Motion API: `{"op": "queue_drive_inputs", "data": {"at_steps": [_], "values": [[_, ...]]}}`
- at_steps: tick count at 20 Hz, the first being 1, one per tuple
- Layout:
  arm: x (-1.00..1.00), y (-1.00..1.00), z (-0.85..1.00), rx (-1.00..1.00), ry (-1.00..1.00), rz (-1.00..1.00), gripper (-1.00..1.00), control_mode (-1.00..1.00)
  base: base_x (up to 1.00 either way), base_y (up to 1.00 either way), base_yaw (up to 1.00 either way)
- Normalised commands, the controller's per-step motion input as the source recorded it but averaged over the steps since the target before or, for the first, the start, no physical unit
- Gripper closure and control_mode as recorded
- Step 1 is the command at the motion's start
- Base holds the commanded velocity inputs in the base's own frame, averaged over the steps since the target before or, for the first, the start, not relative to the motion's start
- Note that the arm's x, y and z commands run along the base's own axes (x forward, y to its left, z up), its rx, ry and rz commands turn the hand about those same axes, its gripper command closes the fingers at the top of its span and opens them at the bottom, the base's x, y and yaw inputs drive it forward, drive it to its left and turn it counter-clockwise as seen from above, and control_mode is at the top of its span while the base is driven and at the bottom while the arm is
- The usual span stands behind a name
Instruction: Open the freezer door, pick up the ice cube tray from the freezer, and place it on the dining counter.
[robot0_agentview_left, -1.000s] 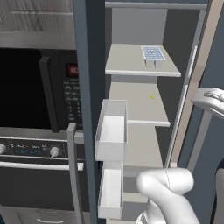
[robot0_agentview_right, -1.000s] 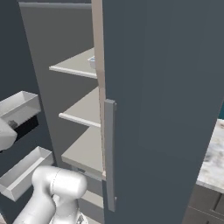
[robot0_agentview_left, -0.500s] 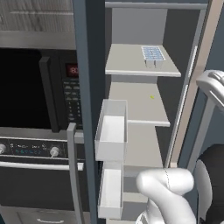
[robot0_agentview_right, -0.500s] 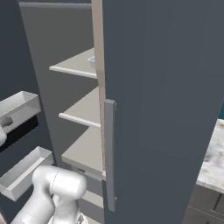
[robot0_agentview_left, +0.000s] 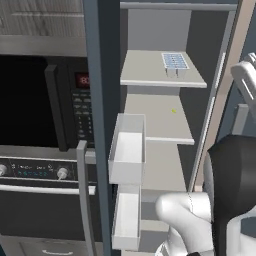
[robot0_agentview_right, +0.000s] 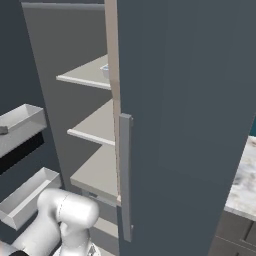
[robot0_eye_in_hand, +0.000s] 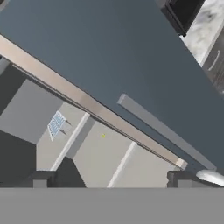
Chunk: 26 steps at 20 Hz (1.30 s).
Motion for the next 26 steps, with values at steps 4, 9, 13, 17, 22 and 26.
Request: {"op": "queue_drive_inputs", "data": {"at_steps": [4,9,13,17,22,26], "values": [[0.17,-0.16,-0.01,0.13,-0.1,-0.11,-1.0,-1.0,0.0,0.0,0.0],[0.2,-0.25,-0.14,0.08,-0.17,-0.02,-1.0,-1.0,0.0,0.0,0.0],[0.23,-0.14,-0.33,0.01,-0.18,0.0,-1.0,-1.0,0.0,0.0,0.0],[0.39,0.0,-0.18,0.0,-0.17,-0.07,-1.0,-1.0,0.0,0.0,0.0],[0.53,0.0,-0.01,0.02,-0.15,-0.06,-1.0,-1.0,0.0,0.0,0.0],[0.41,0.0,0.01,0.01,-0.05,-0.04,-1.0,-1.0,0.0,0.0,0.0]]}}
